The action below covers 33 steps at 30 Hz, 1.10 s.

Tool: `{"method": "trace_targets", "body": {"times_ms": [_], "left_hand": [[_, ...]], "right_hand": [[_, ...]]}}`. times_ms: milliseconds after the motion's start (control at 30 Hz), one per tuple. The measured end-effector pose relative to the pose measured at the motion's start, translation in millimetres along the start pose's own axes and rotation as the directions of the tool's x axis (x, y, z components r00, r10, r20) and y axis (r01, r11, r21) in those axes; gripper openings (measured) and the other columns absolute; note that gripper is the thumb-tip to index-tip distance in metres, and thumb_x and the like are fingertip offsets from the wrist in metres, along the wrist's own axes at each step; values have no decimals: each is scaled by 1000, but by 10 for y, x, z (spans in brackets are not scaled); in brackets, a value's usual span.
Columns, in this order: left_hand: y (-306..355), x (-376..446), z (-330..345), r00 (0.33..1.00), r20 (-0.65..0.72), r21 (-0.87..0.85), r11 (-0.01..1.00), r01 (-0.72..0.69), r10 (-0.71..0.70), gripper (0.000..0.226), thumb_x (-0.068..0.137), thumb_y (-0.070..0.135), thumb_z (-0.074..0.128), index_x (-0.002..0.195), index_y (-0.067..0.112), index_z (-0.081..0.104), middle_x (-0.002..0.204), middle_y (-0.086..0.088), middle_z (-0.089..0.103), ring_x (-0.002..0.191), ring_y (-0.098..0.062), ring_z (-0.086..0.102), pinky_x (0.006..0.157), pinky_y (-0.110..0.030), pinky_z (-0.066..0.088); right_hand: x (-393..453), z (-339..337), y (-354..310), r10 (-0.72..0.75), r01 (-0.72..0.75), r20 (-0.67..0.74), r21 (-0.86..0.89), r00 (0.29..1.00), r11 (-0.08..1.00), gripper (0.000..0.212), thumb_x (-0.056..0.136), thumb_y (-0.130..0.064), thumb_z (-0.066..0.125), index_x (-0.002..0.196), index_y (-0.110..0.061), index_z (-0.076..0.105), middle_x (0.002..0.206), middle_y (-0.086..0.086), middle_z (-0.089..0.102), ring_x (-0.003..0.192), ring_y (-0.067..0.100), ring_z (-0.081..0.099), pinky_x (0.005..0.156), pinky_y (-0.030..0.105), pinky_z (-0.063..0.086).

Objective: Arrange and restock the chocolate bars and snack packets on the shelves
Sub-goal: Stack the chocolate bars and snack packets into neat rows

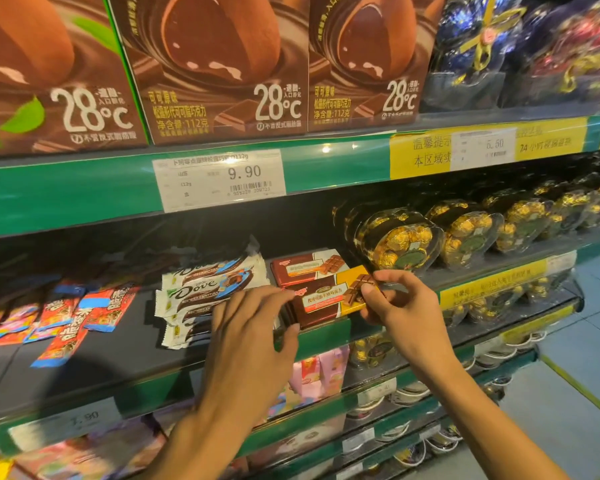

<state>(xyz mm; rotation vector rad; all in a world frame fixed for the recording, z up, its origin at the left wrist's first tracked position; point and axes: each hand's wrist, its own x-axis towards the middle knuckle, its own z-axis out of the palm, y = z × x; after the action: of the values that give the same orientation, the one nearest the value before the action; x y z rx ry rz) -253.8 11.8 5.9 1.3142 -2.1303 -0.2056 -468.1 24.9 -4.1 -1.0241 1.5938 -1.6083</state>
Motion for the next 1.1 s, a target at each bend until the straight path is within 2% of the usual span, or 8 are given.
{"method": "trace_targets", "body": {"times_ms": [67,200,333,500,733,900,1000,1100], "left_hand": [[-34,-8,120,999,2,93,995,-46,46,38,87,38,66,124,30,62,124,14,57,118,-8,44,102,-29,27],[-27,42,298,990,-57,251,961,-113,131,33,90,40,55,117,27,68,117,8,63,113,-16,52,98,-37,29],[-25,109,325,980,-97,317,939,-136,174,28,92,35,59,116,25,70,111,4,65,106,-21,55,91,-38,31],[-65,148,339,979,-126,329,938,-112,161,26,91,37,60,113,29,71,106,5,70,105,-22,55,87,-39,28],[-67,147,384,968,-176,312,943,-119,180,26,89,37,63,109,24,74,101,5,73,100,-23,58,84,-41,30],[-56,151,389,963,-199,315,942,-115,184,27,88,39,62,106,24,76,93,6,73,96,-22,59,84,-40,30],[-24,161,397,962,-210,308,946,-103,174,23,87,37,66,104,24,75,90,7,72,93,-21,58,85,-40,30],[-11,163,403,965,-212,297,951,-86,154,23,89,38,63,105,25,74,90,8,71,93,-20,56,86,-39,29]], "right_hand": [[14,8,57,-92,83,-45,-163,995,983,20,88,-29,72,104,-22,63,77,9,71,66,17,70,68,37,60],[19,2,129,-255,205,-43,-474,966,856,27,89,-47,66,107,-26,67,73,-7,64,69,6,62,53,15,44],[-29,-5,262,-358,294,20,-615,933,732,45,89,-55,59,122,-25,66,93,-10,58,89,8,56,76,24,45],[-54,-10,260,-343,287,10,-573,939,768,49,88,-50,64,128,-21,65,118,-7,64,108,7,57,88,23,46],[3,0,250,-250,197,-71,-426,966,883,32,87,-37,72,115,-22,70,93,-14,69,91,3,64,83,33,57],[26,-17,285,-261,211,-62,-426,963,880,32,87,-37,72,116,-23,71,90,-18,67,89,-1,64,80,27,56],[48,-29,277,-287,235,-53,-442,956,866,29,87,-36,72,113,-23,72,84,-23,65,81,-9,62,66,8,47],[53,-25,255,-298,250,-37,-452,954,856,29,87,-37,72,111,-22,73,82,-18,66,78,-8,62,65,12,47]]}}
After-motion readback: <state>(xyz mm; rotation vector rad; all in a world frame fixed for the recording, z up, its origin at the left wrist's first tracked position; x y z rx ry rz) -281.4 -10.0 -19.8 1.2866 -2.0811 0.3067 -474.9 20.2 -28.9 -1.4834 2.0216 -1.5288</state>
